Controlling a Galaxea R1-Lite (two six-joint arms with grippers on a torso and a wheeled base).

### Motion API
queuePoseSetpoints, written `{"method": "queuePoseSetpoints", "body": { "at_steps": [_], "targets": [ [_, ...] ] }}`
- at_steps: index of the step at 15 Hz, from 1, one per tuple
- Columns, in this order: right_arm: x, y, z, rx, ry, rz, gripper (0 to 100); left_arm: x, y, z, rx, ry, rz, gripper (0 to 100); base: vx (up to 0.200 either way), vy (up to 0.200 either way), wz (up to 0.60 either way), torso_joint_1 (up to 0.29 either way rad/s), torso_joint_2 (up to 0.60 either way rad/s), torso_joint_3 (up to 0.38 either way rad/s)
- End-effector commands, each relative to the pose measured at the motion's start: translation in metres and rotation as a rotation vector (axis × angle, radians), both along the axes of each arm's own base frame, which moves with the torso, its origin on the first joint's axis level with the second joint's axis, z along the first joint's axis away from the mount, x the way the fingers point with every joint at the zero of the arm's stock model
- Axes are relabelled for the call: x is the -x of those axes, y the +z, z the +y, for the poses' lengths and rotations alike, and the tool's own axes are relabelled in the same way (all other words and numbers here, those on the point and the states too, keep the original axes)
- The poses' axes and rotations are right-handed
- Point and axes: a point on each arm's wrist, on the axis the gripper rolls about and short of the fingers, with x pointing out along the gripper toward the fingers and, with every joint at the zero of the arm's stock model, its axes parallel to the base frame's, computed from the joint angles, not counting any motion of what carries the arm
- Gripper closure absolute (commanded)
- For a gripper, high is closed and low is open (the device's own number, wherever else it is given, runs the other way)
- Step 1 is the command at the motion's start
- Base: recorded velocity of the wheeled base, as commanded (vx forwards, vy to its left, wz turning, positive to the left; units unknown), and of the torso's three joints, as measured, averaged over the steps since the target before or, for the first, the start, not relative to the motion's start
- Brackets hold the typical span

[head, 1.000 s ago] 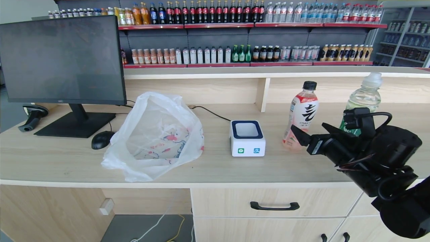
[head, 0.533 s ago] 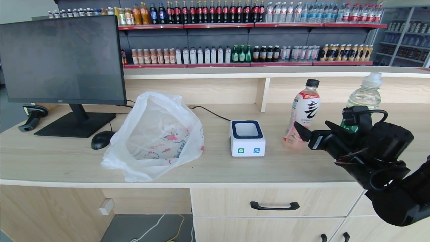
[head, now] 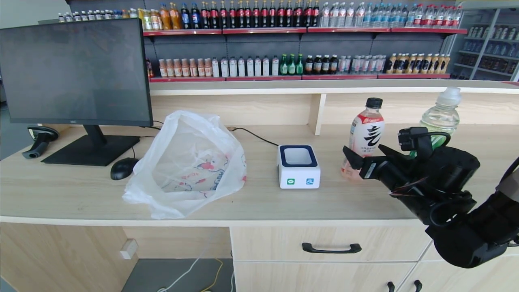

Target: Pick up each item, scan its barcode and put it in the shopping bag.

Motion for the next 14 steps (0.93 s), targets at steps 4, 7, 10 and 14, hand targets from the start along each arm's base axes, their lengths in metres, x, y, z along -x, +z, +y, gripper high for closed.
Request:
{"method": "queuePoseSetpoints", "body": {
  "at_steps": [4, 7, 10, 14],
  "targets": [
    [-0.013, -0.001, 0.008, -0.006, -0.002, -0.017, 0, 0.000, 0.000, 0.000, 0.000, 0.001, -0.001, 0, 0.000, 0.000, 0.00, 0.000, 0.00, 0.000],
    [-0.020, -0.002, 0.017, -0.016, -0.020, -0.030, 0, 0.000, 0.000, 0.000, 0.000, 0.001, 0.001, 0, 0.000, 0.000, 0.00, 0.000, 0.00, 0.000],
    [-0.014, -0.003, 0.042, -0.033, 0.009, -0.023, 0, 0.000, 0.000, 0.000, 0.000, -0.001, -0.001, 0, 0.000, 0.000, 0.00, 0.000, 0.00, 0.000],
    [-0.021, -0.004, 0.032, -0.033, -0.068, -0.025, 0, 0.000, 0.000, 0.000, 0.000, 0.001, -0.001, 0, 0.000, 0.000, 0.00, 0.000, 0.00, 0.000]
  ]
}}
